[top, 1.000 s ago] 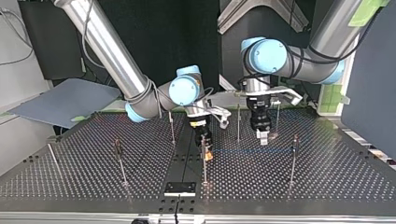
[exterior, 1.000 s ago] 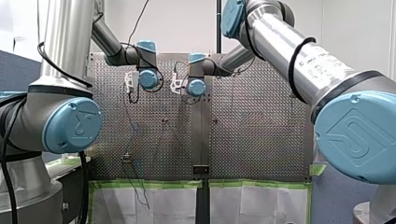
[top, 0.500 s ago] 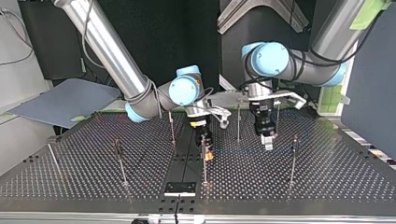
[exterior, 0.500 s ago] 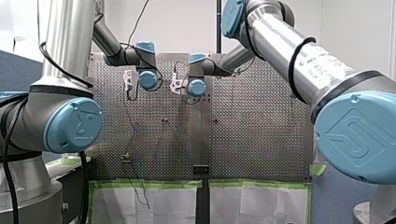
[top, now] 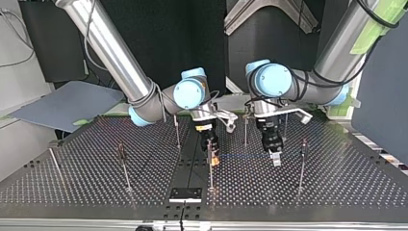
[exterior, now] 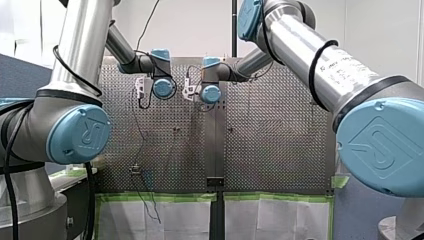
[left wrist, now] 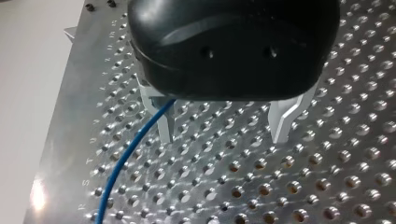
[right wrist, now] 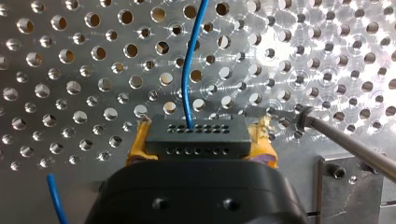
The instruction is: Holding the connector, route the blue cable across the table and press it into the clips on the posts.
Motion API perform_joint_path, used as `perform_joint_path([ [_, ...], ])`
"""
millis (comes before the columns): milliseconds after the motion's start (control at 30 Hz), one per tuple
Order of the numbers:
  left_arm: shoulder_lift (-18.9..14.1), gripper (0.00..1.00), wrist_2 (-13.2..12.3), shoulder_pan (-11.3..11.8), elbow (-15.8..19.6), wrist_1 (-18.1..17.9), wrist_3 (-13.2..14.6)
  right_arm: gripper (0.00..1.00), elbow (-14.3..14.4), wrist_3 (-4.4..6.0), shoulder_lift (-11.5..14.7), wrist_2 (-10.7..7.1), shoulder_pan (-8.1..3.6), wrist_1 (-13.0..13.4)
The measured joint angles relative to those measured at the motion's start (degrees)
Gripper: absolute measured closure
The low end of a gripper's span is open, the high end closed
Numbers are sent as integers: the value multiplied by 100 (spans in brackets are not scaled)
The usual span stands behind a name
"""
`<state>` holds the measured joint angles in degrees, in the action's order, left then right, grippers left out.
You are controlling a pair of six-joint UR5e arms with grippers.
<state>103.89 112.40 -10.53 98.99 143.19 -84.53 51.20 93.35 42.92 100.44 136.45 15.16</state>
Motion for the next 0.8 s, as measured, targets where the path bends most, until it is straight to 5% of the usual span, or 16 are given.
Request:
perform_joint_path([
  [267,20,0,7,26,-263,10,-11,100,0,1,-2,-58,-17,-1],
  [300,20,11,7,30,-268,22,-13,100,0,1,-2,-61,-20,-1],
  [333,20,11,6,34,-272,36,-17,100,0,1,-1,-65,-23,-2],
  [400,20,41,4,37,-275,54,-38,100,0,3,-2,-70,-26,-2],
  [433,20,41,3,37,-275,65,-60,100,0,4,-2,-72,-26,-2],
  [500,20,69,-3,38,-275,81,-96,100,0,6,-3,-74,-26,-2],
  [533,20,69,-6,38,-275,89,-116,100,0,7,-4,-75,-27,-3],
  [600,20,95,-13,38,-276,97,-142,100,0,8,-2,-76,-27,-6],
  [800,20,100,3,25,-277,134,-206,100,0,18,-3,-76,-27,-18],
])
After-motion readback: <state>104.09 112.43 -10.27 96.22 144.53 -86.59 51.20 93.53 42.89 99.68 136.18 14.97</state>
